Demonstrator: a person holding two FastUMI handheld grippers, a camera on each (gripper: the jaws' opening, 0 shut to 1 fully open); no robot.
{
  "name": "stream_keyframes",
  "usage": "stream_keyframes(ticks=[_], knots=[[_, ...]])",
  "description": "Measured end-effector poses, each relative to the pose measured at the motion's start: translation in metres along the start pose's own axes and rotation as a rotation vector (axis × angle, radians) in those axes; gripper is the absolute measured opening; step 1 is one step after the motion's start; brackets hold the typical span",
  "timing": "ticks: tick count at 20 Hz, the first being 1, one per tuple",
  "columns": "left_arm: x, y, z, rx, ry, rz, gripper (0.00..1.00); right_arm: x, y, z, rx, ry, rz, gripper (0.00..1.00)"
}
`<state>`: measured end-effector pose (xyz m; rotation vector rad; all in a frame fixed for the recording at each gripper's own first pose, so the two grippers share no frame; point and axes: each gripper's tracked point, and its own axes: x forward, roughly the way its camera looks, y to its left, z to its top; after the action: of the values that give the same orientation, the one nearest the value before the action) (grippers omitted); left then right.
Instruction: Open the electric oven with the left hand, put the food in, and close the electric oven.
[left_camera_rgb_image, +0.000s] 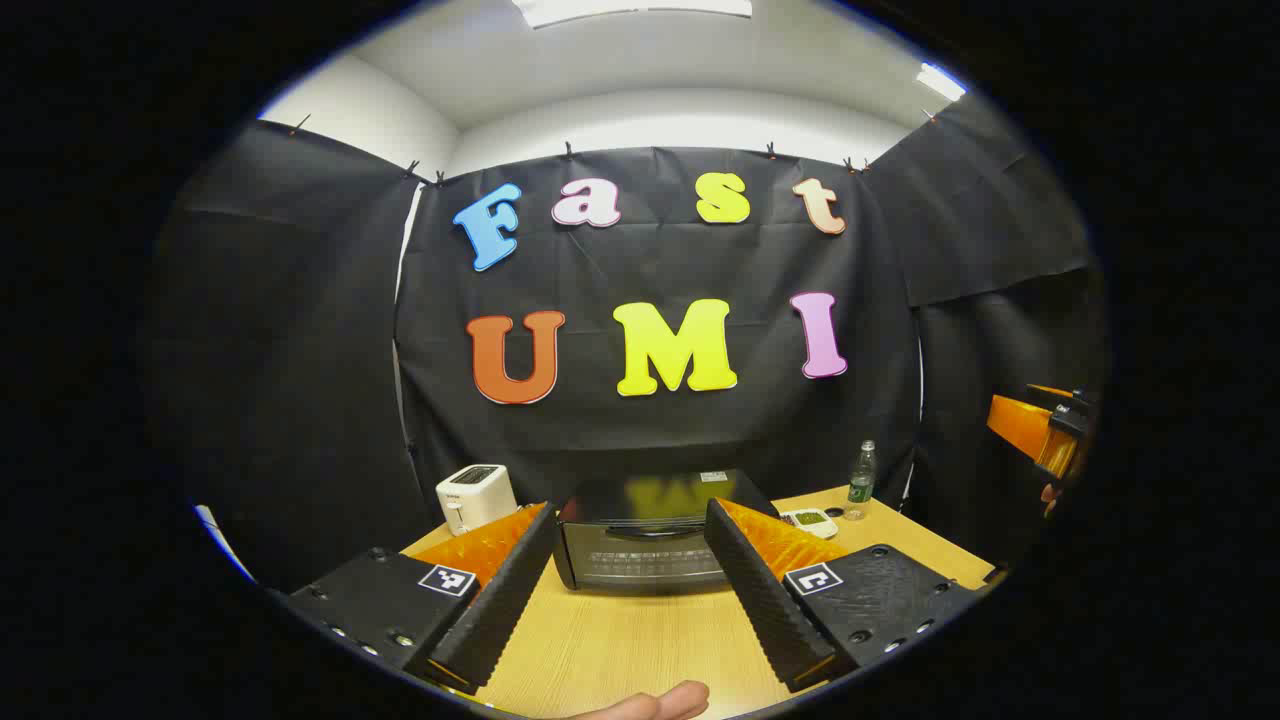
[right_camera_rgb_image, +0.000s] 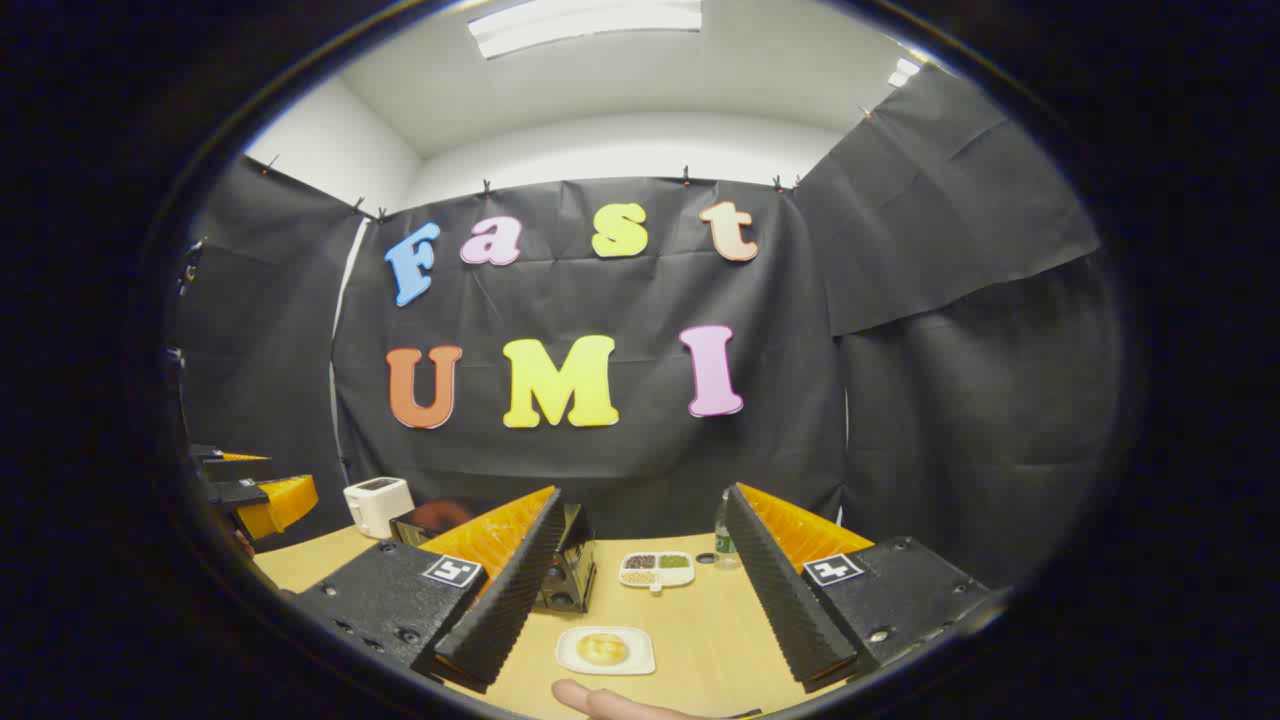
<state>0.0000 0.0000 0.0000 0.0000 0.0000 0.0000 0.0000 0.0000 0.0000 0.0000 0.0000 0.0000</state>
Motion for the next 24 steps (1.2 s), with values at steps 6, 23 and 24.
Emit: stream_keyframes(ticks=[6,23,24], knots=[[0.004,-0.004,-0.006,-0.002,0.002,-0.011,0.96,-0.001,-0.011,-0.004,0.004,-0.001,-0.018,1.00],[0.148,0.045,-0.040,-0.048,0.071,0.003,0.96,0.028,-0.035,-0.021,0.006,-0.052,-0.014,1.00],[0.165,0.044,-0.051,-0.056,0.106,-0.005,0.96,0.032,-0.035,-0.023,0.004,-0.052,-0.008,1.00]])
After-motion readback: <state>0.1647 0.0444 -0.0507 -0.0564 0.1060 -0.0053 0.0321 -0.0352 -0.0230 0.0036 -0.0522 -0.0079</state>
